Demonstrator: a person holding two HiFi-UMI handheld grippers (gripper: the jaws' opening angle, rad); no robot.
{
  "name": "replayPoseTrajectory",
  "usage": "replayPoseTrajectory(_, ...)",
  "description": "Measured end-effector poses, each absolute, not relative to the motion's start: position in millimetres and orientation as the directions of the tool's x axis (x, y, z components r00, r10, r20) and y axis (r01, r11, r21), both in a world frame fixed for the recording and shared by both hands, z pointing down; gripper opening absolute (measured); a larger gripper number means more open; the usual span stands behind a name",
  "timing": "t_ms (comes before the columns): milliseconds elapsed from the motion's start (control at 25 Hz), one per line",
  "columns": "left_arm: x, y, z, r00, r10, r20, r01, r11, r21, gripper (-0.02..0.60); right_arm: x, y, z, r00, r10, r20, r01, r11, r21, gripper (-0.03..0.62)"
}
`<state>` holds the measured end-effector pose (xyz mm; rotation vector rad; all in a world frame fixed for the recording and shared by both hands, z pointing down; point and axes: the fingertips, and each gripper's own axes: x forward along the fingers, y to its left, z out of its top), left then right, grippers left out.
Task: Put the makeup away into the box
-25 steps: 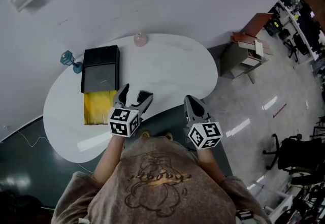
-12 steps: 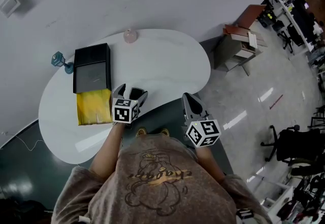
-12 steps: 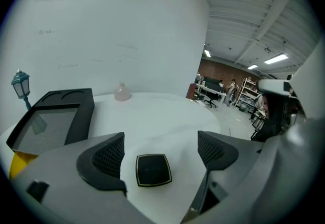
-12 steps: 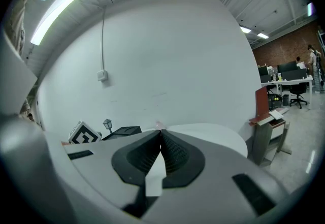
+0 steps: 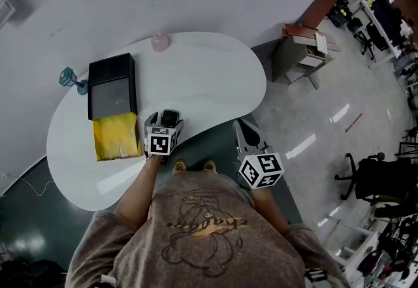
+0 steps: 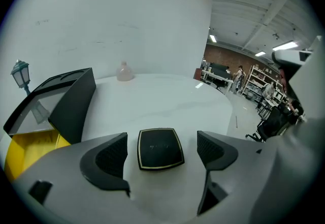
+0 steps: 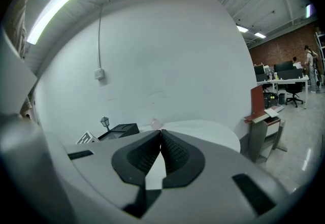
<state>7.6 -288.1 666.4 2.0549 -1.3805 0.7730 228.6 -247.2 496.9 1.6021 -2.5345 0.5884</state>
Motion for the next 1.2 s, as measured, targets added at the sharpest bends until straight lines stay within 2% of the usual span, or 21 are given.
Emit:
replayPoseTrajectory(840, 3, -281, 696, 0.258, -0.584, 0.769, -0.947, -0.313, 0.079, 0.426, 234, -245, 501, -0.428, -0.860, 0.278, -0.893, 0.355, -0.277, 0.003)
replayPoseTrajectory(920, 1, -281, 697, 0.247, -0.586, 0.771, -0.949, -0.309, 0.070, 0.416, 234, -245, 502, -0.427, -0.860, 0.280, -0.894, 0.354, -0.276, 0.004)
replayPoseTrajectory(1120, -2, -281, 696, 0.231, -0.584, 0.778, -0.951, -0.306, 0.053, 0.334, 234, -242, 502, -0.426, -0.859, 0.284, -0.894, 0.352, -0.278, 0.003)
replayPoseTrajectory(1200, -2, -281, 696, 0.234, -0.585, 0.776, -0.950, -0.308, 0.055, 0.330, 234, -242, 503, -0.426, -0.859, 0.284, -0.894, 0.351, -0.278, 0.003)
